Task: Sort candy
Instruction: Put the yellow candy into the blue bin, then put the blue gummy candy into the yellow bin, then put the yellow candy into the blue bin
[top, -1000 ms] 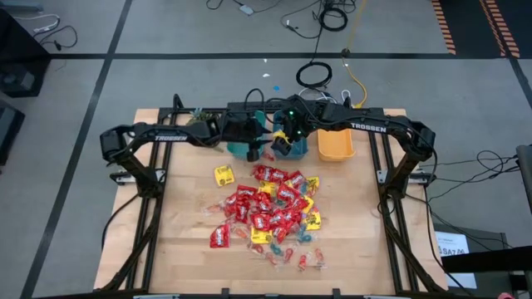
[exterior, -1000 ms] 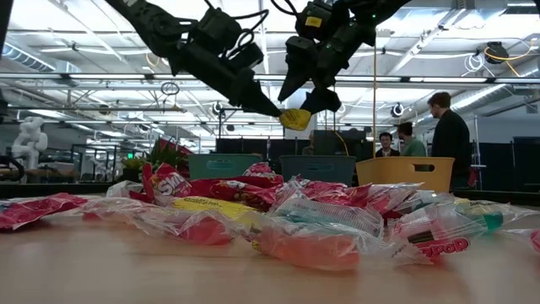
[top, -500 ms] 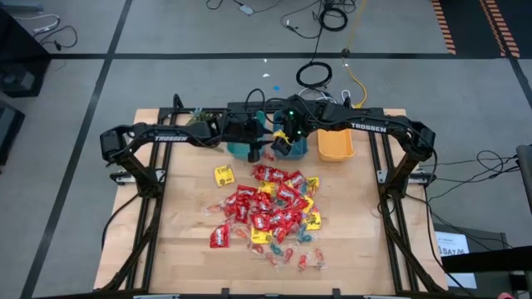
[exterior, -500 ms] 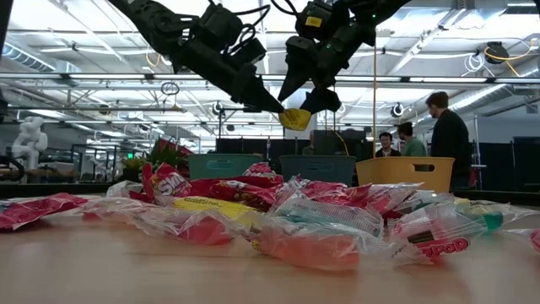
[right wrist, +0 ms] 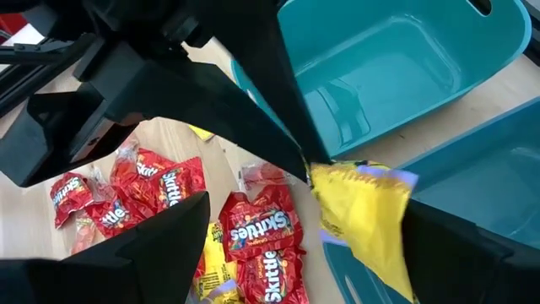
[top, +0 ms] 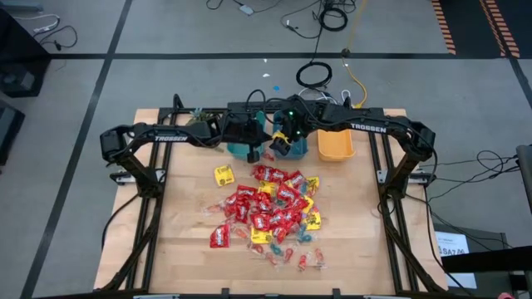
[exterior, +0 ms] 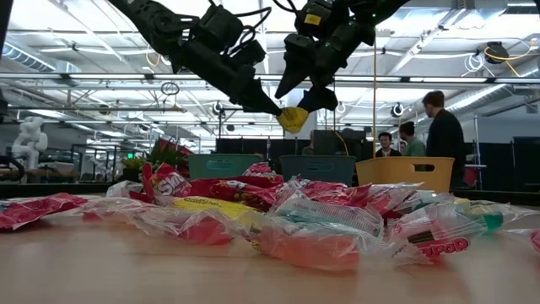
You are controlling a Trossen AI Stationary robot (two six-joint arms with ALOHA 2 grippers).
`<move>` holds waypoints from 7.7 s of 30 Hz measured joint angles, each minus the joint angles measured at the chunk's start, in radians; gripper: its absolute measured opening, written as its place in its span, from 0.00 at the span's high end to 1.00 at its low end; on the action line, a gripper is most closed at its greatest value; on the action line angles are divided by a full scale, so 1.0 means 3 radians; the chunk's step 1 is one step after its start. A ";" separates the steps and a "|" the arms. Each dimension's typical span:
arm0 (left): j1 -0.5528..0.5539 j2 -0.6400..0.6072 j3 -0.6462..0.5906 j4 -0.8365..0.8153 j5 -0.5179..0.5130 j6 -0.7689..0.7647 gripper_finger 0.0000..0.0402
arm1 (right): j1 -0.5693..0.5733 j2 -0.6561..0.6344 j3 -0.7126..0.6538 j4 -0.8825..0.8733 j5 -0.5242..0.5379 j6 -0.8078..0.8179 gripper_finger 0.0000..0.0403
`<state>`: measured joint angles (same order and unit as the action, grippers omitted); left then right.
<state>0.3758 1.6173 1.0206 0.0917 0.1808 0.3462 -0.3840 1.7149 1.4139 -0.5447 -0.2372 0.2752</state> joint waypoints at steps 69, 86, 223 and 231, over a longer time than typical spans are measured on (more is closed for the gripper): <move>-0.0013 -0.0891 0.0261 -0.1308 0.0273 -0.0418 0.72 | -0.0073 -0.1012 0.0001 -0.1513 0.1086 0.0966 0.16; -0.0678 -0.3273 -0.1821 -0.0249 -0.0102 -0.1488 0.72 | 0.1641 -0.1085 -0.0754 -0.1343 0.1882 0.3303 0.16; -0.1283 -0.3880 -0.2589 -0.0161 -0.0527 -0.1390 0.72 | 0.0878 -0.1845 -0.1301 -0.1513 0.1671 0.2607 0.50; -0.1282 -0.3880 -0.2589 -0.0161 -0.0527 -0.1390 0.72 | 0.1379 -0.1348 -0.1301 -0.1294 0.1523 0.3018 0.50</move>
<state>-0.0090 0.4534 0.2440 0.0433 0.0227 -0.0708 0.0298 1.3105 1.0237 -0.9328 0.2197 1.1806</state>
